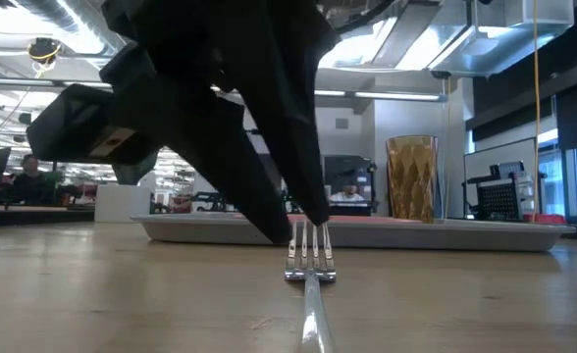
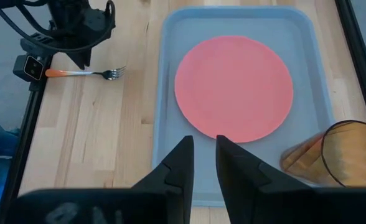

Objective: Pick and place plate/cup/fork/spoon on tray
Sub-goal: Put the orange fork on the left side of the pink plate on the gray serving tray

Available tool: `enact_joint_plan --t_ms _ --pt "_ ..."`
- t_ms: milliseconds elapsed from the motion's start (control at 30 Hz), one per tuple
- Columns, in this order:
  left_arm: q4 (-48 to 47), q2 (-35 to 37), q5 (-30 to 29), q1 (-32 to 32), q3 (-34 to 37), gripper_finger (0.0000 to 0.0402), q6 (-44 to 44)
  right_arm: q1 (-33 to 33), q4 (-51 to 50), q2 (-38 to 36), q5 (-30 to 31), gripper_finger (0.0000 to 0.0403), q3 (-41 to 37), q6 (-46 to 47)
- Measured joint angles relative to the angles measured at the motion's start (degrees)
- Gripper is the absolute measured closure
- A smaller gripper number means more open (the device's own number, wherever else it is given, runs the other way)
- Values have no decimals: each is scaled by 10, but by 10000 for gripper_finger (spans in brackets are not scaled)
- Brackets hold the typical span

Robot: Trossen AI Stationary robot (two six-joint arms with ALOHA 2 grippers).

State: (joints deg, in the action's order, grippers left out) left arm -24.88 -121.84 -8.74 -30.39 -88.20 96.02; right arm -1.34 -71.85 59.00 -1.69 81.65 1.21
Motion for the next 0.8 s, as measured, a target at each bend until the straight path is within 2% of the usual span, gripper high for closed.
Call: enact_joint_plan --t_ms 233,800 --pt "3 0 -15 0 0 344 13 0 0 0 0 334 0 0" --pt "9 -16 -9 5 0 344 11 0 0 0 0 334 0 0"
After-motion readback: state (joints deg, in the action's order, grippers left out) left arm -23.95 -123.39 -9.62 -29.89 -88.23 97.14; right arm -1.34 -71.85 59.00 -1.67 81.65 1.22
